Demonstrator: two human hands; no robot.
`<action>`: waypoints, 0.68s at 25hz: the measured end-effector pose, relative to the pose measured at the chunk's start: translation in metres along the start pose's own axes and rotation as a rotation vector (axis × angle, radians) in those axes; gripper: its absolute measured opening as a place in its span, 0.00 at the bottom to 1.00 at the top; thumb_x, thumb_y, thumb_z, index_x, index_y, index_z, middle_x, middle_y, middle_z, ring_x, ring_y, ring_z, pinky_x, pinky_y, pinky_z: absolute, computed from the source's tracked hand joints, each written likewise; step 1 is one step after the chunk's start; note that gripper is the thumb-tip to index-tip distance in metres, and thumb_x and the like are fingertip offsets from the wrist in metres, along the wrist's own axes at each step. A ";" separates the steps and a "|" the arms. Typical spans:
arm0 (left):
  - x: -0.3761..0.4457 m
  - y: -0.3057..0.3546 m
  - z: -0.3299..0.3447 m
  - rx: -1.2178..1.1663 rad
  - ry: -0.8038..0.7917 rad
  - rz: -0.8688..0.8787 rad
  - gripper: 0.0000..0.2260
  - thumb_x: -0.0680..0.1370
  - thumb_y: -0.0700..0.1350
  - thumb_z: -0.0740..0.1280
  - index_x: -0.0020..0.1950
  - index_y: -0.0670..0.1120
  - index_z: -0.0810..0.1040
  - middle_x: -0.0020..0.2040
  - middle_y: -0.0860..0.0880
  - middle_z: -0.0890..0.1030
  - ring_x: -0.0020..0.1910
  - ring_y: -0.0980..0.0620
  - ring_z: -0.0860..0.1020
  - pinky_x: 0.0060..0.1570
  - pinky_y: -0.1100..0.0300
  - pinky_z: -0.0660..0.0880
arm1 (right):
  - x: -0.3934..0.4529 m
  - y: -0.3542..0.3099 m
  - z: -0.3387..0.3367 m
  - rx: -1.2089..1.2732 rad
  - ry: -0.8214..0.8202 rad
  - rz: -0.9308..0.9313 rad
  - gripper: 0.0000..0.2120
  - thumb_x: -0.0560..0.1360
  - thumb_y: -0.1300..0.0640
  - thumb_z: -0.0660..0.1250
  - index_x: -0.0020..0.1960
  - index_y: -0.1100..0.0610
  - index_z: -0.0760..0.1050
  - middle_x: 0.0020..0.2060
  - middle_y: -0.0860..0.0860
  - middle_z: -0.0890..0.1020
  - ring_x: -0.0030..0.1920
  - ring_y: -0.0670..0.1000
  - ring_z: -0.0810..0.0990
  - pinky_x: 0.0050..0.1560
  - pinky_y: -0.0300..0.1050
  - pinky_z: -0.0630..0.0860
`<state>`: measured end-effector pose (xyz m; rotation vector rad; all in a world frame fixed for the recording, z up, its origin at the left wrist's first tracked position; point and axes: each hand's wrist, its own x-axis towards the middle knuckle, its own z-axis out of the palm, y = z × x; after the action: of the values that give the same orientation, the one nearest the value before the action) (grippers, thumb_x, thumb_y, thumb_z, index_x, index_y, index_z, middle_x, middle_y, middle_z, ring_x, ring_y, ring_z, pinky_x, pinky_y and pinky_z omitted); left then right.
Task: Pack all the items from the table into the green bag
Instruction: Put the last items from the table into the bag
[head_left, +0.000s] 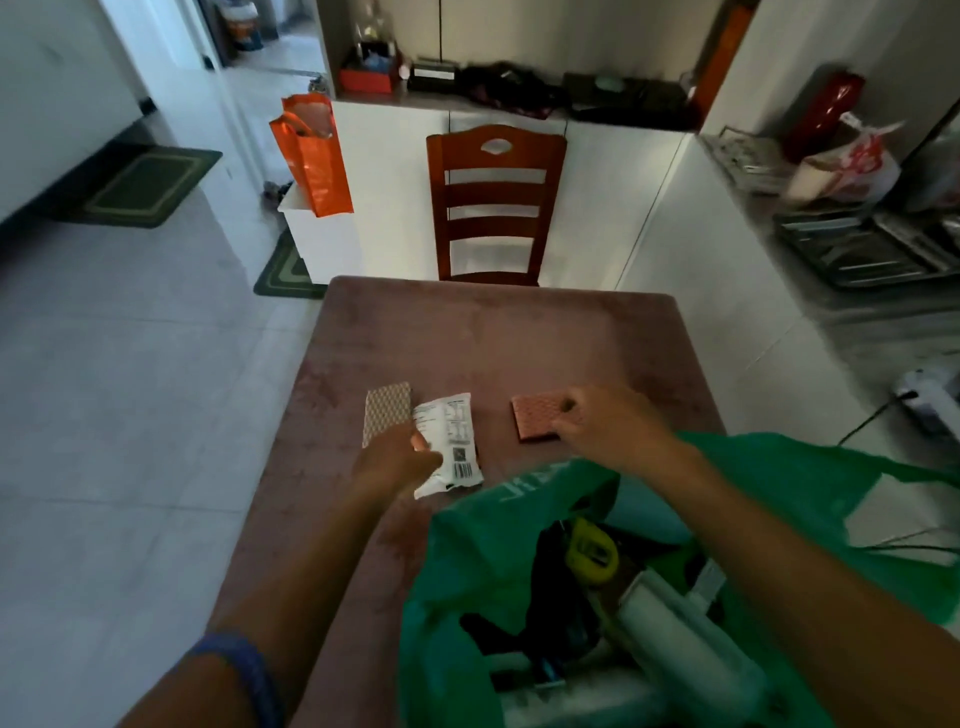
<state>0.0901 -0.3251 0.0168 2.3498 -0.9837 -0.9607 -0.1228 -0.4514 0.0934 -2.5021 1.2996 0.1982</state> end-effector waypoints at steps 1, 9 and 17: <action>0.016 -0.009 0.005 0.065 0.005 -0.011 0.08 0.72 0.49 0.69 0.47 0.47 0.76 0.45 0.48 0.79 0.46 0.48 0.78 0.45 0.56 0.75 | 0.022 0.004 0.008 0.012 -0.040 0.007 0.12 0.73 0.48 0.62 0.50 0.53 0.77 0.45 0.51 0.81 0.40 0.51 0.78 0.39 0.45 0.76; 0.126 -0.058 0.038 0.158 0.219 -0.132 0.23 0.73 0.59 0.59 0.53 0.41 0.78 0.51 0.38 0.81 0.47 0.38 0.80 0.47 0.49 0.77 | 0.175 0.042 0.088 -0.205 -0.359 -0.120 0.22 0.74 0.47 0.65 0.65 0.56 0.73 0.62 0.59 0.77 0.57 0.60 0.78 0.57 0.51 0.75; 0.162 -0.071 0.037 -0.602 0.311 -0.414 0.10 0.75 0.42 0.70 0.50 0.36 0.78 0.46 0.41 0.82 0.35 0.50 0.80 0.32 0.62 0.78 | 0.200 0.064 0.108 0.027 -0.227 0.129 0.22 0.72 0.50 0.71 0.63 0.57 0.76 0.59 0.57 0.80 0.57 0.59 0.79 0.58 0.52 0.77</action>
<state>0.1778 -0.4014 -0.1213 2.1048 -0.0578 -0.8410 -0.0573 -0.6033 -0.0745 -2.2964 1.3578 0.4765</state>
